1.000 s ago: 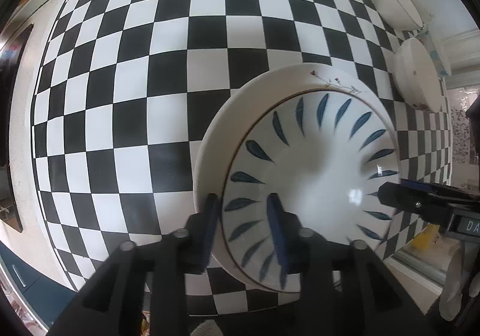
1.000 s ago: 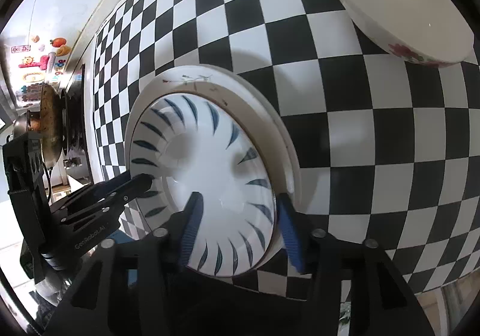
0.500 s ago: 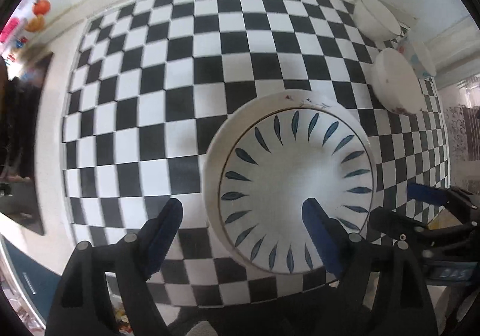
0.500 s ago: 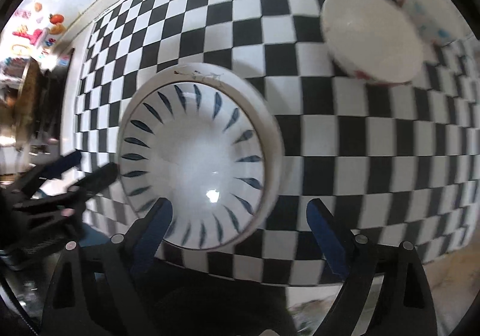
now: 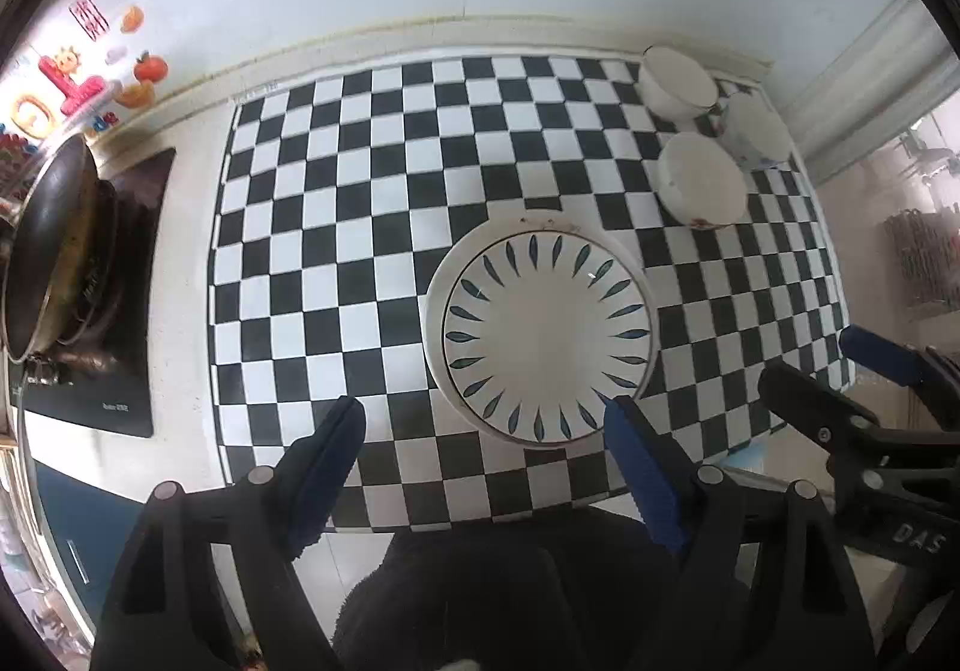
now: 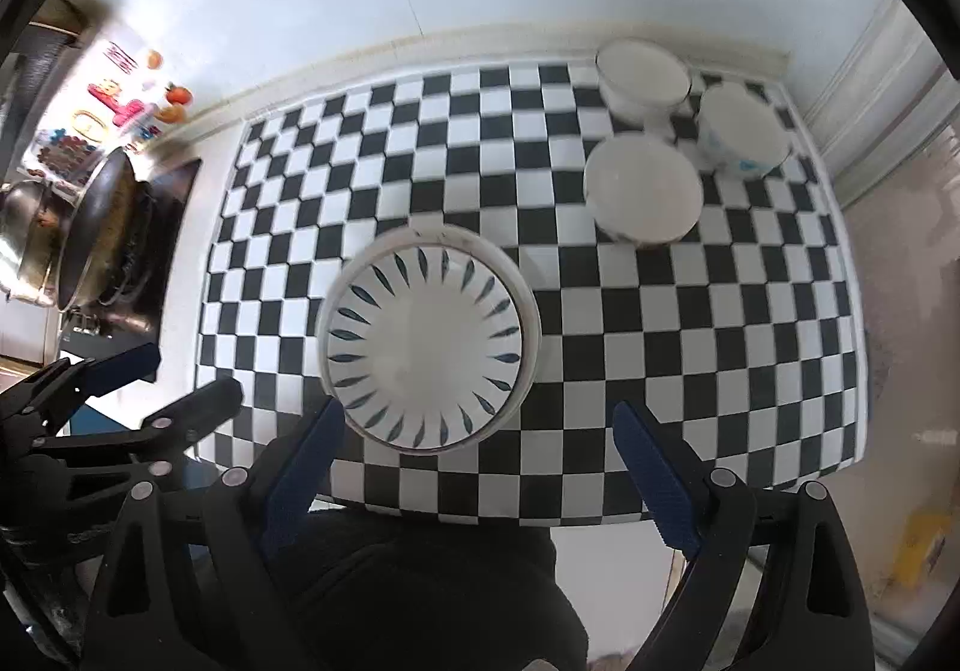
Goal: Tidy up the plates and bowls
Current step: 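Open both tools and lift them away from the blue-striped plate, then move both open tools toward the plain white bowl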
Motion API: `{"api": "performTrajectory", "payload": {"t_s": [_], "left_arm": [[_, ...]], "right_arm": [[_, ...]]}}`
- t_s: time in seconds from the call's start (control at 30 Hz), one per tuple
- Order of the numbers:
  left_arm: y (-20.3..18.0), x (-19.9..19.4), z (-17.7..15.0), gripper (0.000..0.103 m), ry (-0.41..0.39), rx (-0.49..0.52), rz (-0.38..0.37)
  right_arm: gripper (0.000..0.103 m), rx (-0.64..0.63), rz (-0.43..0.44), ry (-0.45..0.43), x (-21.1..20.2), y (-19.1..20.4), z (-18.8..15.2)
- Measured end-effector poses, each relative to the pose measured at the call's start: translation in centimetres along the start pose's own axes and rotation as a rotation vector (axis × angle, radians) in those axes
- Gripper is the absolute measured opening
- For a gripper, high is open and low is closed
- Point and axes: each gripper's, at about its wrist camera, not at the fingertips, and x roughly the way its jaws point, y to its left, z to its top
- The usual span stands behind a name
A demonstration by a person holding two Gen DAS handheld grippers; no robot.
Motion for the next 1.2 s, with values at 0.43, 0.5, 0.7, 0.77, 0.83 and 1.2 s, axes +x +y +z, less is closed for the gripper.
{"api": "performTrajectory", "payload": {"t_s": [0.43,0.5,0.7,0.77,0.83,1.2], "left_arm": [[0.8,-3.7,-1.2,0.081,0.021,-0.007,-0.028],[0.8,-3.8,-1.3,0.081,0.025,0.002,-0.030],[1.1,-3.7,-1.3,0.081,0.027,0.021,-0.044],[1.3,-3.6,-1.2,0.081,0.028,0.026,-0.048],[1.7,-3.5,-1.0,0.081,0.026,0.031,-0.055],[0.9,-2.2,3.6,0.055,-0.114,0.133,-0.076]], "right_arm": [[0.093,-0.010,-0.024,-0.008,-4.5,2.7,-2.1],[0.093,-0.005,-0.033,0.003,-4.1,2.8,-2.1],[0.093,0.000,-0.033,0.012,-3.8,3.0,-2.0],[0.093,0.003,-0.024,0.018,-3.6,3.2,-1.8],[0.093,0.008,-0.023,0.015,-3.4,3.5,-1.7],[0.093,0.150,-0.119,-0.049,-1.8,0.1,0.3]]}}
